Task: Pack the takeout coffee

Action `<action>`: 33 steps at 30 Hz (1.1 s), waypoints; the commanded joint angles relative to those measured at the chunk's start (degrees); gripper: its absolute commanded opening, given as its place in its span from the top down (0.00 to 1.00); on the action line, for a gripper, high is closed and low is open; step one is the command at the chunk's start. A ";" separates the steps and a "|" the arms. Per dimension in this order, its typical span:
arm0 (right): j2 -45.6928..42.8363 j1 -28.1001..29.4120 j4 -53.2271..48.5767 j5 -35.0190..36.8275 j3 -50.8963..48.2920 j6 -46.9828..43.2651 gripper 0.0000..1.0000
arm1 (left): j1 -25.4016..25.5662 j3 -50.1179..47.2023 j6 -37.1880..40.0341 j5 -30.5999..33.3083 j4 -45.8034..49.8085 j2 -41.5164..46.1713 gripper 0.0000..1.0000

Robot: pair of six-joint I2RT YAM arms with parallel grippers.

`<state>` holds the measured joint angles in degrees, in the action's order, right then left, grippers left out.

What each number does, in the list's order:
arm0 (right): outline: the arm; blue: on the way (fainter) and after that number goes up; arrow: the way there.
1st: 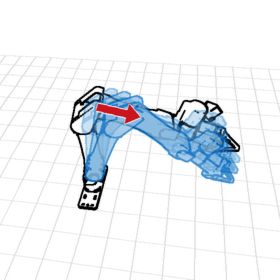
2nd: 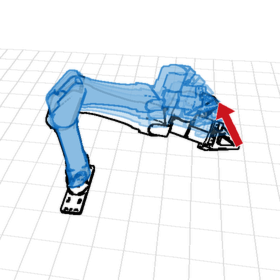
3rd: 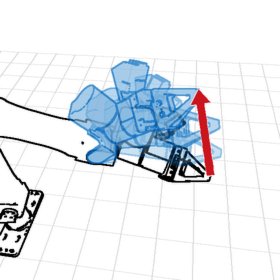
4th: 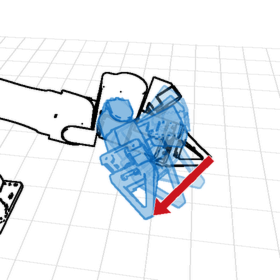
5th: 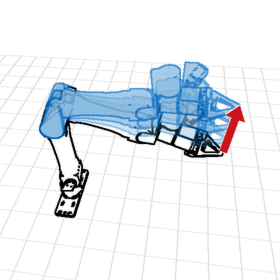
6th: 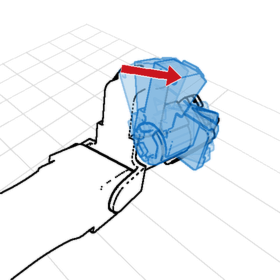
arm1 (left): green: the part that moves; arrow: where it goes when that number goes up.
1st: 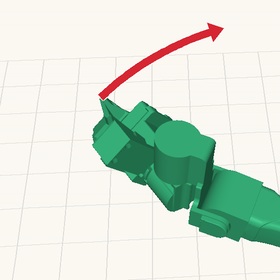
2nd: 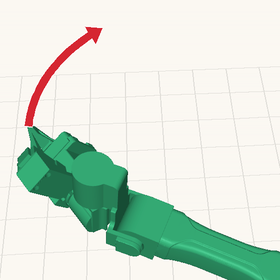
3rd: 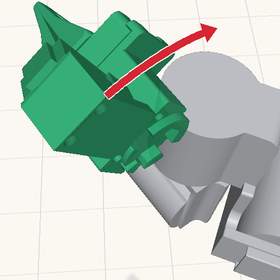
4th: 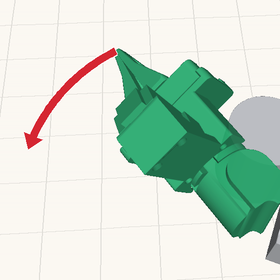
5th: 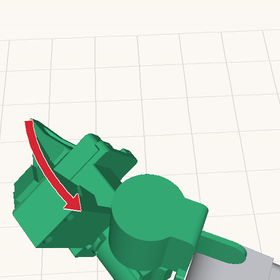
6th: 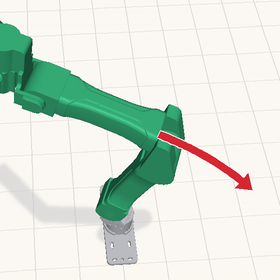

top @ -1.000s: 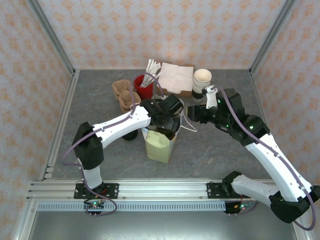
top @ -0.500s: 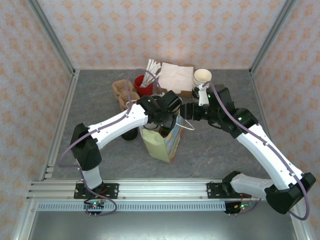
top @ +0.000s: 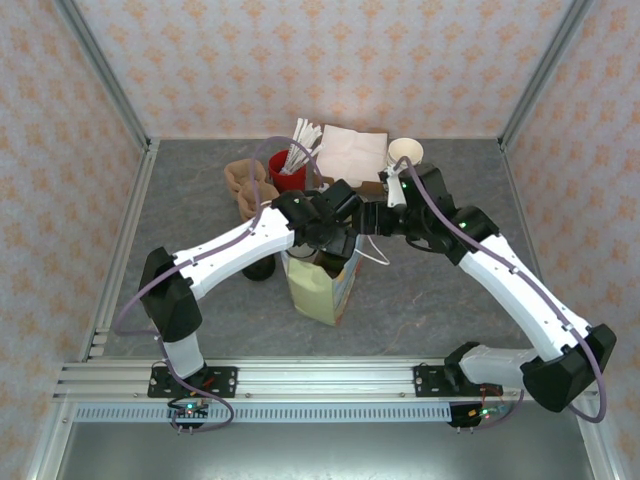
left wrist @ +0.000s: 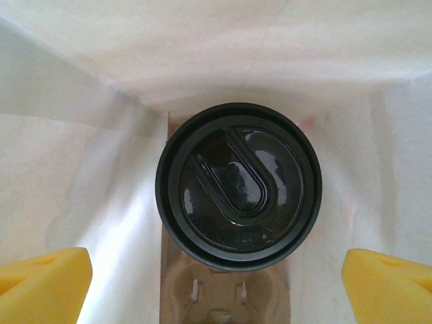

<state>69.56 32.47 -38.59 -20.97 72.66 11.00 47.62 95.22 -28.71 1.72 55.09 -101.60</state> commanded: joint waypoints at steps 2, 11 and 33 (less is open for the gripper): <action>-0.32 0.17 -1.42 2.28 1.03 0.49 0.34 | -0.04 1.37 -0.92 0.74 1.14 3.28 0.05; -0.13 0.14 -3.74 4.53 0.98 -0.82 0.54 | 0.04 0.96 -1.54 0.72 2.03 7.88 0.06; 2.88 -0.08 -5.26 5.15 6.74 -3.67 0.59 | -0.06 6.64 0.30 -3.18 -11.39 15.62 0.07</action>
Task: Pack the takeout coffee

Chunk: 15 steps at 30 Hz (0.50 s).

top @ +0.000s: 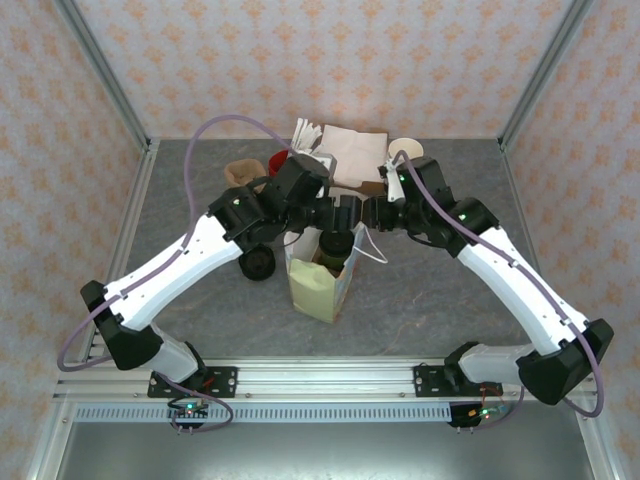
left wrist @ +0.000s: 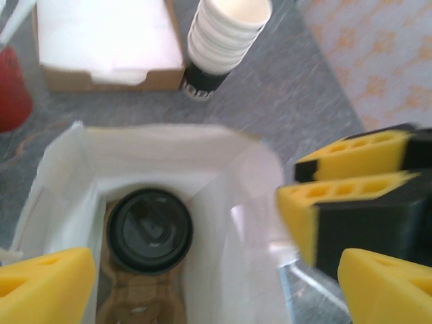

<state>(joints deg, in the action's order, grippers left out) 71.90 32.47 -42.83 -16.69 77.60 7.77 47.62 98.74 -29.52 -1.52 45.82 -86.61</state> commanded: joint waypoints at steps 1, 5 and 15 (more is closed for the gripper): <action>0.74 -0.06 -0.91 0.95 1.85 -0.39 0.55 | -0.10 4.13 1.46 0.47 -1.68 0.49 0.07; 1.65 -0.11 -0.91 0.73 2.02 -0.40 0.44 | -0.66 7.98 2.81 3.98 0.23 0.30 0.07; 6.43 -0.06 -1.20 -0.83 4.29 -0.39 0.44 | -5.66 14.15 4.63 15.57 6.51 0.79 0.07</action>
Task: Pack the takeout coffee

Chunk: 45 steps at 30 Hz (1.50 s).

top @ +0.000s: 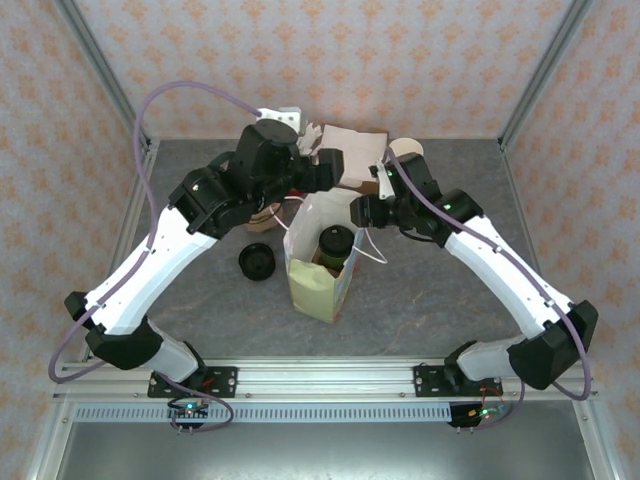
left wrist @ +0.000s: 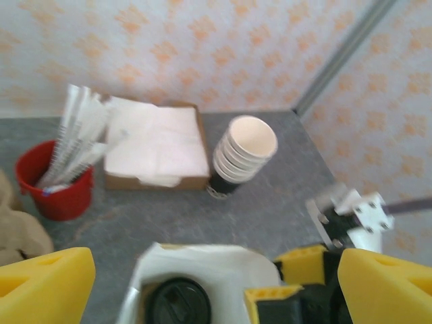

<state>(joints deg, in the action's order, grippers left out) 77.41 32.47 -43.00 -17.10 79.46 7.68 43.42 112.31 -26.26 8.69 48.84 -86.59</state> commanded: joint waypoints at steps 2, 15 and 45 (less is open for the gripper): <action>1.80 -0.12 -0.96 -1.06 3.14 -0.51 0.51 | -3.01 -0.64 1.05 5.51 2.87 1.69 0.07; -0.07 -0.08 2.11 -4.11 3.23 -5.21 0.92 | -8.04 -6.49 1.22 11.23 5.89 6.76 0.07; -2.50 0.09 0.69 2.22 2.61 2.11 1.00 | -8.70 -3.82 -4.05 5.76 9.55 -1.14 0.07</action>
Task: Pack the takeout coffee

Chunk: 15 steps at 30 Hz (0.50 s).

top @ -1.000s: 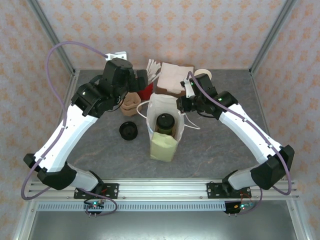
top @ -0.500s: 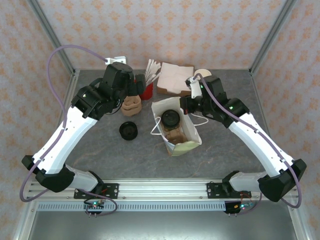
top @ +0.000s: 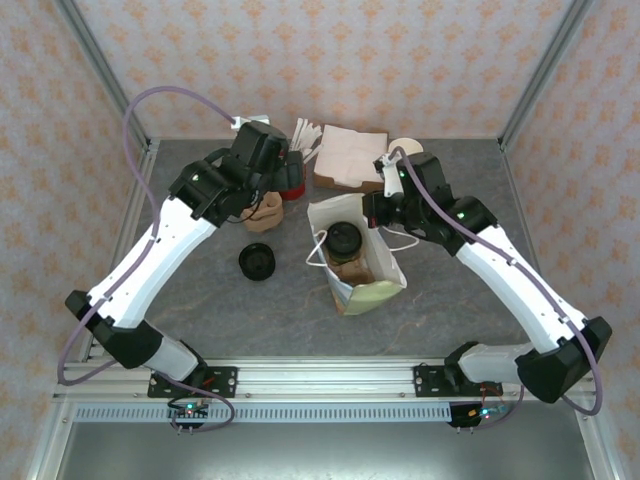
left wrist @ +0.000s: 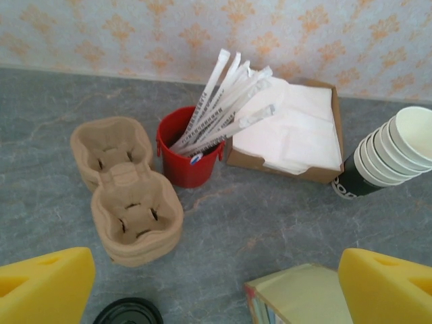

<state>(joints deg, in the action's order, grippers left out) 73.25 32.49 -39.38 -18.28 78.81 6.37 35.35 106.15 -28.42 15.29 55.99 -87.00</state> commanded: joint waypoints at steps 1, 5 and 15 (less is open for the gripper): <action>2.28 -0.05 -3.53 3.63 4.07 4.97 1.00 | -0.64 2.47 -1.85 -0.98 2.41 -1.12 0.07; 5.05 -0.11 -7.47 4.25 8.07 11.65 1.00 | -1.15 2.75 -4.14 -1.94 1.88 -2.45 0.07; 3.14 -0.14 -1.06 7.13 0.04 26.06 1.00 | -3.80 2.13 -4.30 1.62 -3.08 -4.96 0.09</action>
<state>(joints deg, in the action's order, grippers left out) 77.87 32.47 -43.55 -13.34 80.53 26.76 32.51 107.00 -31.94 13.98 54.52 -90.85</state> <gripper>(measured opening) 0.041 0.907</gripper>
